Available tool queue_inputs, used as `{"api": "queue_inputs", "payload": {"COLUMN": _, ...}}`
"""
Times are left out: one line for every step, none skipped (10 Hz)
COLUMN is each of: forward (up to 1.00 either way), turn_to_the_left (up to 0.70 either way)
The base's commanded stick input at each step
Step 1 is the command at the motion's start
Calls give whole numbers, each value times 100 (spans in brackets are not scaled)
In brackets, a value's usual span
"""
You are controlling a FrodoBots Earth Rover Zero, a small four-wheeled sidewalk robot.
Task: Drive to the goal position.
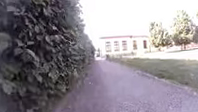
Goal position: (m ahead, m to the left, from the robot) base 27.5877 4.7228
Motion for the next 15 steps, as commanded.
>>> {"api": "queue_inputs", "payload": {"forward": 44, "turn_to_the_left": -27}}
{"api": "queue_inputs", "payload": {"forward": 44, "turn_to_the_left": -27}}
{"api": "queue_inputs", "payload": {"forward": 44, "turn_to_the_left": -27}}
{"api": "queue_inputs", "payload": {"forward": 44, "turn_to_the_left": -27}}
{"api": "queue_inputs", "payload": {"forward": 44, "turn_to_the_left": -27}}
{"api": "queue_inputs", "payload": {"forward": 44, "turn_to_the_left": -27}}
{"api": "queue_inputs", "payload": {"forward": 44, "turn_to_the_left": -27}}
{"api": "queue_inputs", "payload": {"forward": 44, "turn_to_the_left": -27}}
{"api": "queue_inputs", "payload": {"forward": 44, "turn_to_the_left": -27}}
{"api": "queue_inputs", "payload": {"forward": 44, "turn_to_the_left": -27}}
{"api": "queue_inputs", "payload": {"forward": 44, "turn_to_the_left": -23}}
{"api": "queue_inputs", "payload": {"forward": 44, "turn_to_the_left": 2}}
{"api": "queue_inputs", "payload": {"forward": 44, "turn_to_the_left": 2}}
{"api": "queue_inputs", "payload": {"forward": 44, "turn_to_the_left": 2}}
{"api": "queue_inputs", "payload": {"forward": 44, "turn_to_the_left": 2}}
